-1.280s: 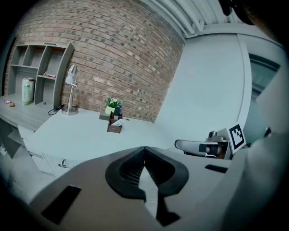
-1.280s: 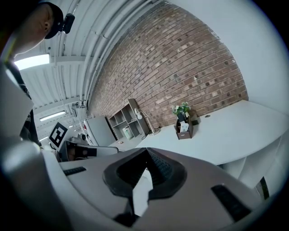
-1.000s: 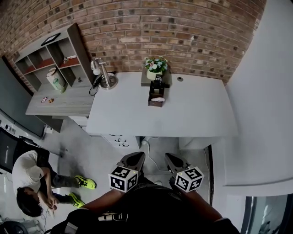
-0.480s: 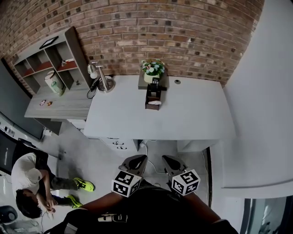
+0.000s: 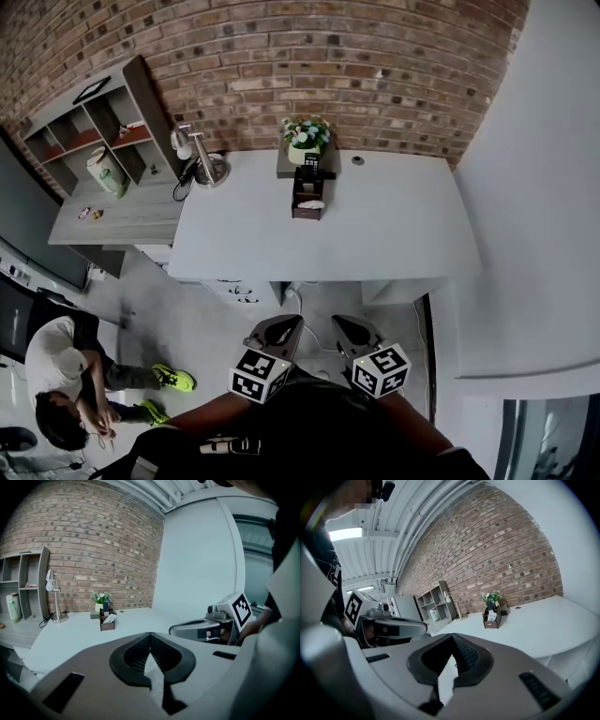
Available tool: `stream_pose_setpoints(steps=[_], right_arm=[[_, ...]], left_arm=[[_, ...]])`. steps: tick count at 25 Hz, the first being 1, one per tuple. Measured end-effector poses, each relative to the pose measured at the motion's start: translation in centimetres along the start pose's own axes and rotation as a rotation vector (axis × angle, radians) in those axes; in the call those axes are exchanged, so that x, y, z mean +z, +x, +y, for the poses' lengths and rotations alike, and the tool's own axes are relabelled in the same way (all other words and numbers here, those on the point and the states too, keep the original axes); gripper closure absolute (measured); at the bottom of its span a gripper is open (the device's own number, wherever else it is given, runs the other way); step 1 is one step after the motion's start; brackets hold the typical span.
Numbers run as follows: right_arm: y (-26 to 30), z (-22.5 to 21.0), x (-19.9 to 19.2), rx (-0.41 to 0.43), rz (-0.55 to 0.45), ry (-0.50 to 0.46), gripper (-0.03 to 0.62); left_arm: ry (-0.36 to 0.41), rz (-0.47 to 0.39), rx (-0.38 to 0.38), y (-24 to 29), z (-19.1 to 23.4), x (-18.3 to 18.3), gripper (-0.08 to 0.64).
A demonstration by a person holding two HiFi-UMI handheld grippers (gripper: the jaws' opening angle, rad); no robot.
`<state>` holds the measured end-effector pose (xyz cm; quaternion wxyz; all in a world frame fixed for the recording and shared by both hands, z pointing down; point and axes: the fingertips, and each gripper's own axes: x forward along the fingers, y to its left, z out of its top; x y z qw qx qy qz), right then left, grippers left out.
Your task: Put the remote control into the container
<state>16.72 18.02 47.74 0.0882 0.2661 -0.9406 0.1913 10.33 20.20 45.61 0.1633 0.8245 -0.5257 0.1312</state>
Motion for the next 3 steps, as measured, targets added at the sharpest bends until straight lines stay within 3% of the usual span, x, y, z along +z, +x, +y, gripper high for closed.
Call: stream_pose_setpoints(steps=[3], right_arm=[[-0.04, 0.00, -0.09, 0.000, 0.004, 0.002, 0.586]], left_arm=[[0.005, -0.001, -0.006, 0.05, -0.13, 0.06, 0.555]])
